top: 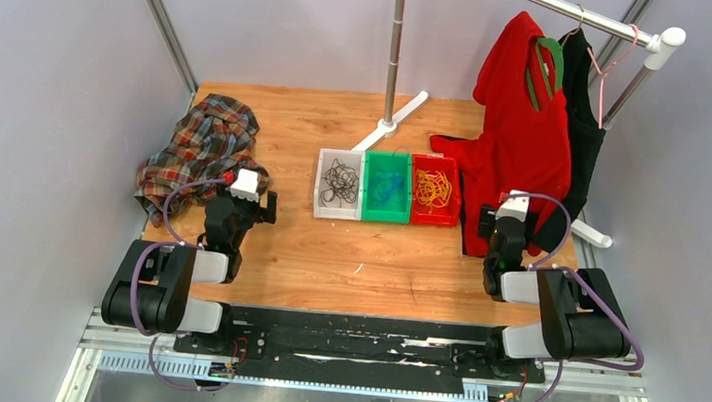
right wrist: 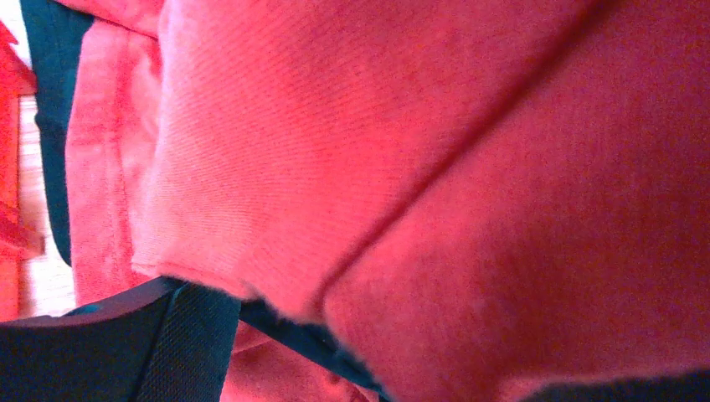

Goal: Untangle the cables

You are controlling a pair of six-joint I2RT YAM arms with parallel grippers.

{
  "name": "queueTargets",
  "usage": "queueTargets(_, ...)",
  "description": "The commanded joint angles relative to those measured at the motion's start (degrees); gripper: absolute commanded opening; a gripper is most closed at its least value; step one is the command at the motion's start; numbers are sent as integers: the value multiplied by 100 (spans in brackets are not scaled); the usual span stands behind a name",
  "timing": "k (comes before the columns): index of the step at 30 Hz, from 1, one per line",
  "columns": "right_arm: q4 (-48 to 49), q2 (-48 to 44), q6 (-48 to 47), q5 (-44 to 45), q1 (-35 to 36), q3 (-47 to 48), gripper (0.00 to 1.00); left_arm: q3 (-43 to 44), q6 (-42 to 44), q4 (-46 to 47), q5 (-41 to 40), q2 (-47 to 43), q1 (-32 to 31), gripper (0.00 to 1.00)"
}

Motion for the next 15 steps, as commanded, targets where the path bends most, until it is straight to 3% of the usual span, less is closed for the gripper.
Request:
queueTargets(1, 122, 22, -7, -344, -83, 162, 76, 42, -13, 371, -118, 14, 50, 98)
queueTargets(15, 183, 36, -10, -356, -88, 136, 76, 82, -79, 308, -275, 27, 50, 98)
